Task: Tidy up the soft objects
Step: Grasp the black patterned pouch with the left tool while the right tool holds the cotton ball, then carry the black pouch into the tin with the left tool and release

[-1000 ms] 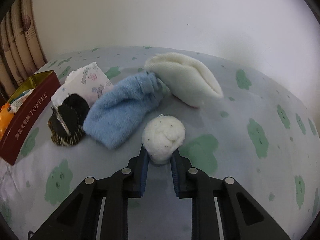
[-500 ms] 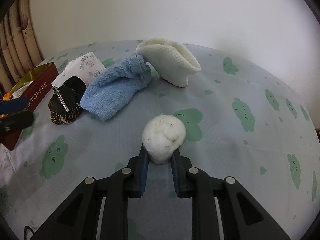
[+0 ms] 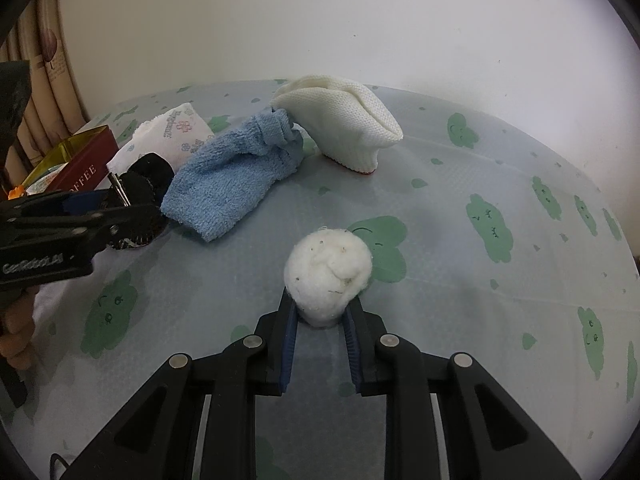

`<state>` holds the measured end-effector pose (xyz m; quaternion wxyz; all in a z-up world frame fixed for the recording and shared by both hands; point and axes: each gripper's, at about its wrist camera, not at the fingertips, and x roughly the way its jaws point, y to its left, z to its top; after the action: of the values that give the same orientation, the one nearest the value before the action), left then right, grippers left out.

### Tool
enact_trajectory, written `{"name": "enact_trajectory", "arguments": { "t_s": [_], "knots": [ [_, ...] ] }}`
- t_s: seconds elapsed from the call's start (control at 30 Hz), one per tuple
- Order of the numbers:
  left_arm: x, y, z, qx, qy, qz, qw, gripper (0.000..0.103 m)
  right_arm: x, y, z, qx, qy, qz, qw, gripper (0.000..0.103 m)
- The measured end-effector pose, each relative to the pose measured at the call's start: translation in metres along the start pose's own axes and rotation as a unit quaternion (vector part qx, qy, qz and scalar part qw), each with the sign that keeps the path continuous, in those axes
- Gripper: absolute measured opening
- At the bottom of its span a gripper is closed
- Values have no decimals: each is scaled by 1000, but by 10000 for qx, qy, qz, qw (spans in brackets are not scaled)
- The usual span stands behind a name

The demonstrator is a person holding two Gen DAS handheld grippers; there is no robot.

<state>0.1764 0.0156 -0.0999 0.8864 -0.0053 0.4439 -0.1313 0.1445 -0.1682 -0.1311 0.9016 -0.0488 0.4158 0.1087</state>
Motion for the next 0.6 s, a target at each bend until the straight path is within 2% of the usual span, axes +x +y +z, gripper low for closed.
{"name": "enact_trajectory", "arguments": {
  "t_s": [0.13, 0.2, 0.23, 0.43, 0.6],
  "knots": [
    [2, 0, 3, -69, -37, -24, 10000, 65, 0, 0, 0, 5, 0, 8, 10000, 22],
    [1, 0, 2, -74, -40, -66, 9999, 39, 0, 0, 0, 6, 0, 10, 10000, 22],
    [3, 0, 1, -78, 39, -45, 10000, 29, 0, 0, 0, 7, 0, 11, 10000, 22],
    [-5, 0, -5, -141, -2, -64, 9999, 21, 0, 0, 0, 13, -1, 27, 10000, 22],
    [-18, -6, -6, 24, -107, 51, 9999, 21, 0, 0, 0, 11, -1, 26, 10000, 22]
  ]
}}
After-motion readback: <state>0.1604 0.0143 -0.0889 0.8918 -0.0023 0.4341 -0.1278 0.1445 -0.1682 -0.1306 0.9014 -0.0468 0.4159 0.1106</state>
